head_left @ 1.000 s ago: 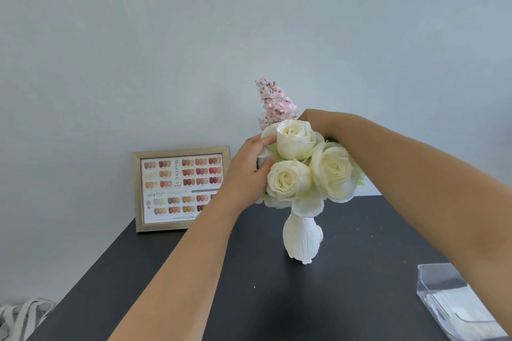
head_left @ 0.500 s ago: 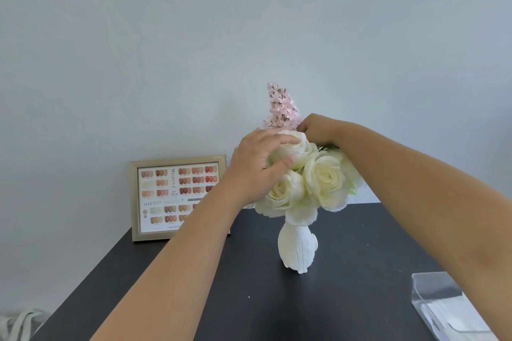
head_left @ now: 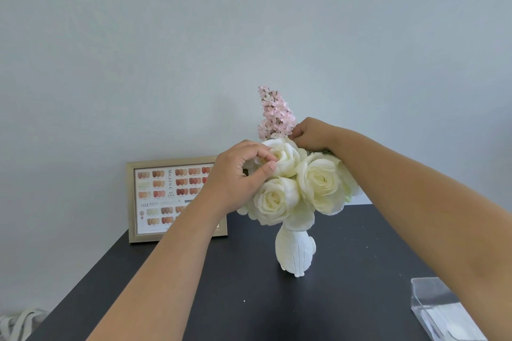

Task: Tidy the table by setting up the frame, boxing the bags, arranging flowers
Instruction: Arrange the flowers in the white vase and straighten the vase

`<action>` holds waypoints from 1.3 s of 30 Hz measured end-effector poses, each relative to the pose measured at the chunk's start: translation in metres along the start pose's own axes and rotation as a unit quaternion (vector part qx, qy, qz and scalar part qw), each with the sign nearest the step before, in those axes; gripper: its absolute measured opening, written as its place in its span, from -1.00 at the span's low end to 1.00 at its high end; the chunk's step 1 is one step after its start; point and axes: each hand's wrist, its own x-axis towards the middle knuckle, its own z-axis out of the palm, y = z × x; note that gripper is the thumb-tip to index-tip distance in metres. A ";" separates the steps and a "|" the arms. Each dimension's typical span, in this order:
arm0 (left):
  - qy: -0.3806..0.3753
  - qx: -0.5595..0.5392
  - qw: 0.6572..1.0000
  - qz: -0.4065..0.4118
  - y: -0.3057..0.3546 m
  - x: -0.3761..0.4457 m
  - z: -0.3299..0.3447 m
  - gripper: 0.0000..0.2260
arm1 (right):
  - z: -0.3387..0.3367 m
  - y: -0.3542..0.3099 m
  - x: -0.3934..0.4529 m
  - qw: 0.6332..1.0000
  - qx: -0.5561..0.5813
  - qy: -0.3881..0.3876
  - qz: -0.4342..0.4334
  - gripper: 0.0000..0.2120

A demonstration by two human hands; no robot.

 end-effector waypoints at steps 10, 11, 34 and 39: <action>-0.016 0.046 0.999 0.020 -0.002 0.002 0.000 -0.72 | -0.032 -0.009 -0.014 1.000 0.010 0.005 0.000 -0.78; -0.010 0.048 0.998 0.030 -0.003 0.001 0.000 -0.68 | -0.038 -0.006 -0.022 0.999 0.045 0.020 -0.001 -0.76; 0.089 -0.353 0.907 -0.213 -0.058 -0.050 0.041 -0.40 | 0.082 0.058 -0.132 0.784 0.572 0.220 0.101 -0.70; 0.054 -0.341 0.893 -0.289 -0.071 -0.081 0.067 -0.38 | 0.119 0.088 -0.144 0.830 0.503 0.174 0.168 -0.65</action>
